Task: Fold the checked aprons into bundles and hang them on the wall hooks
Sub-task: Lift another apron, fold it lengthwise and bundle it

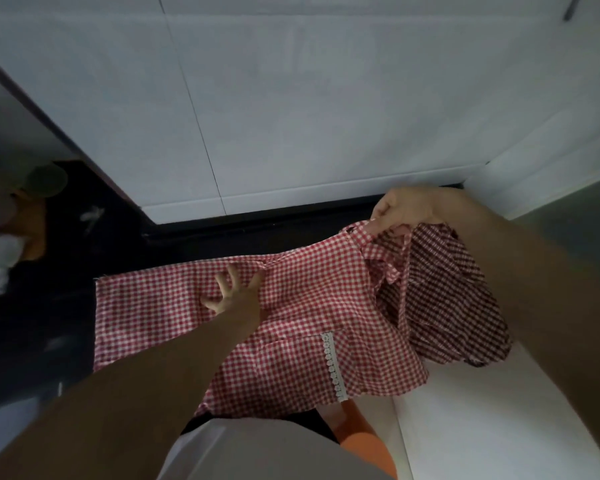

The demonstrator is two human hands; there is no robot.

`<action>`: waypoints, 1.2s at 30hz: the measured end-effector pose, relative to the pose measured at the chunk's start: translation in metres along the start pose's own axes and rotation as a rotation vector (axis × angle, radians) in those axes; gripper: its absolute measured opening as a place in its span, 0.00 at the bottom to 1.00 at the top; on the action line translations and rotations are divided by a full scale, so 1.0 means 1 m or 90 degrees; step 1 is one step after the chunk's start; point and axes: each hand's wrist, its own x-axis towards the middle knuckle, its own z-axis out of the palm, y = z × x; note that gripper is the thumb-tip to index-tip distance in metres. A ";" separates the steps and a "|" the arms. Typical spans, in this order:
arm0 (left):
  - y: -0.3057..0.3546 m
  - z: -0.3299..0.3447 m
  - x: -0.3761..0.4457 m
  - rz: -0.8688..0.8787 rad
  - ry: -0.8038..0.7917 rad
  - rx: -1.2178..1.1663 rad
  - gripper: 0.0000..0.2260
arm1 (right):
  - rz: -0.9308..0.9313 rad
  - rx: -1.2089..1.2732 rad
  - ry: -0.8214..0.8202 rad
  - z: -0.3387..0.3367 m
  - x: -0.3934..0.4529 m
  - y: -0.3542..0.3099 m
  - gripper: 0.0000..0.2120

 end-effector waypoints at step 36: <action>-0.002 0.019 0.021 -0.026 -0.028 0.033 0.43 | 0.230 0.547 0.449 0.002 -0.110 0.196 0.11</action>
